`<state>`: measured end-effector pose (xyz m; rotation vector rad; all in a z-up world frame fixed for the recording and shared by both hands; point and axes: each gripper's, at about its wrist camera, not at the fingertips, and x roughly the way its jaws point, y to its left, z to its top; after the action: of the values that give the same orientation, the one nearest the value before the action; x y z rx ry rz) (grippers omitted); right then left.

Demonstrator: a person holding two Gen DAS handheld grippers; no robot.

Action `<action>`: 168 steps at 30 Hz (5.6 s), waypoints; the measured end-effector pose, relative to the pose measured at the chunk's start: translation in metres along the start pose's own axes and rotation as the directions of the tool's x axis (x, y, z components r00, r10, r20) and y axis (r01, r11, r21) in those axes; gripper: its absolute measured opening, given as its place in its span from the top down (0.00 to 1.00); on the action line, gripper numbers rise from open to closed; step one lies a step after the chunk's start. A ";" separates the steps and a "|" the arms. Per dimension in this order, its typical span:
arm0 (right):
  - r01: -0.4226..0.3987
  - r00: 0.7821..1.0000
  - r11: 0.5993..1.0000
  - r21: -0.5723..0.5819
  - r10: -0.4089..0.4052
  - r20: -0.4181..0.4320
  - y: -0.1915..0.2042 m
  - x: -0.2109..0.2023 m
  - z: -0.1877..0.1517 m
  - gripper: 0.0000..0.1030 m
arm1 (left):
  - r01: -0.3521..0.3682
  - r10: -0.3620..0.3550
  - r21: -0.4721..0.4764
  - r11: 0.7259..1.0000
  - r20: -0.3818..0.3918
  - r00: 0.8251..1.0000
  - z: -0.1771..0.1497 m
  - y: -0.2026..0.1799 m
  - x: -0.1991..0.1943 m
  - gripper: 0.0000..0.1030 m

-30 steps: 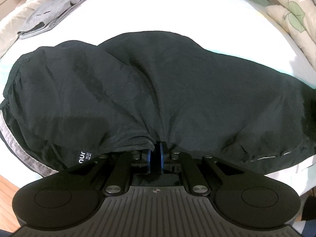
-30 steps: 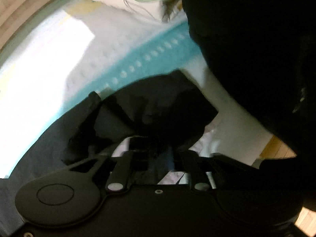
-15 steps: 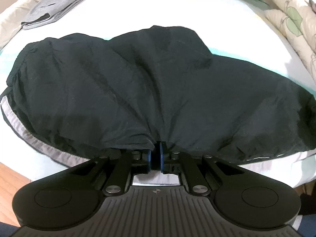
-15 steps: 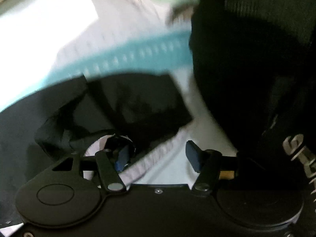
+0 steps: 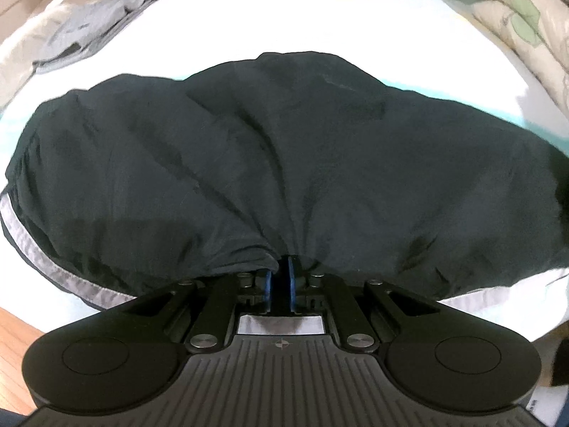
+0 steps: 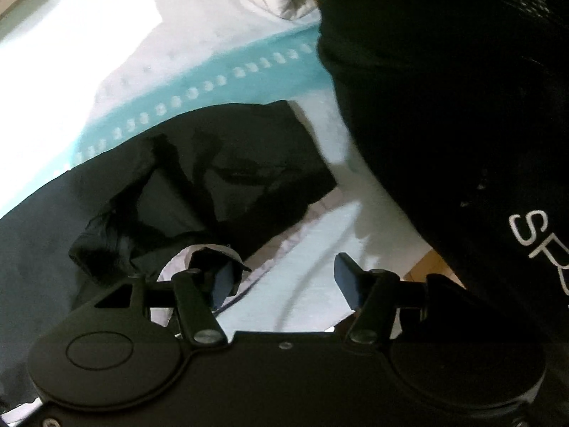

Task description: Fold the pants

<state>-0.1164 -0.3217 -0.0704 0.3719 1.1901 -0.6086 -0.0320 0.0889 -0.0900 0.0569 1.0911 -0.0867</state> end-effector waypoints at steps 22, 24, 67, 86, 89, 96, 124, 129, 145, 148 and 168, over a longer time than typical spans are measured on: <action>0.219 0.956 0.972 -0.091 -0.195 0.220 0.022 -0.027 0.006 0.32 | -0.016 0.016 0.021 1.000 0.009 1.000 -0.005 -0.003 -0.002 0.87; 0.268 0.952 0.958 -0.102 -0.248 0.179 0.019 -0.016 0.008 0.38 | -0.018 0.018 0.021 1.000 0.008 1.000 -0.004 -0.003 -0.002 0.87; -0.311 0.878 0.706 -0.637 0.470 0.092 0.300 -0.060 -0.055 0.32 | -0.063 0.070 -0.108 0.992 0.061 0.996 0.085 0.134 -0.032 0.72; -0.427 0.822 0.569 -0.703 0.568 -0.039 0.412 -0.021 -0.049 0.20 | -0.092 0.088 -0.039 0.995 -0.089 0.992 0.051 0.160 0.018 0.71; -0.452 0.815 0.580 -0.677 0.578 -0.049 0.423 -0.008 -0.046 0.19 | -0.086 0.083 -0.039 0.996 -0.076 0.994 0.051 0.162 0.016 0.70; -0.413 0.824 0.501 -0.761 0.561 -0.078 0.440 0.005 -0.064 0.20 | -0.080 0.080 -0.011 0.997 -0.013 0.997 0.056 0.153 0.009 0.67; -0.232 0.731 0.015 -0.973 0.663 -0.164 0.399 -0.048 -0.151 0.37 | -0.135 0.134 -0.143 0.980 -0.023 0.991 0.066 0.159 0.031 0.34; -0.425 0.670 0.133 -0.895 0.711 -0.213 0.419 -0.054 -0.112 0.29 | -0.135 0.134 -0.135 0.982 -0.014 0.991 0.065 0.160 0.033 0.32; -0.661 0.660 0.280 -0.696 0.658 -0.362 0.450 -0.013 -0.074 0.43 | -0.118 0.118 -0.111 0.987 -0.009 0.993 0.056 0.154 0.025 0.30; -0.687 0.652 0.296 -0.664 0.655 -0.382 0.458 -0.006 -0.069 0.50 | -0.115 0.115 -0.110 0.987 -0.008 0.993 0.055 0.154 0.024 0.30; -0.350 0.776 0.471 -0.810 0.630 0.031 0.461 -0.025 -0.071 0.44 | -0.082 0.083 -0.117 0.990 0.004 0.997 0.045 0.160 0.002 0.30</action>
<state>0.1097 0.0863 -0.0912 -0.1423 0.8380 0.3983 0.0241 0.2438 -0.0702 -0.0038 1.0820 0.0509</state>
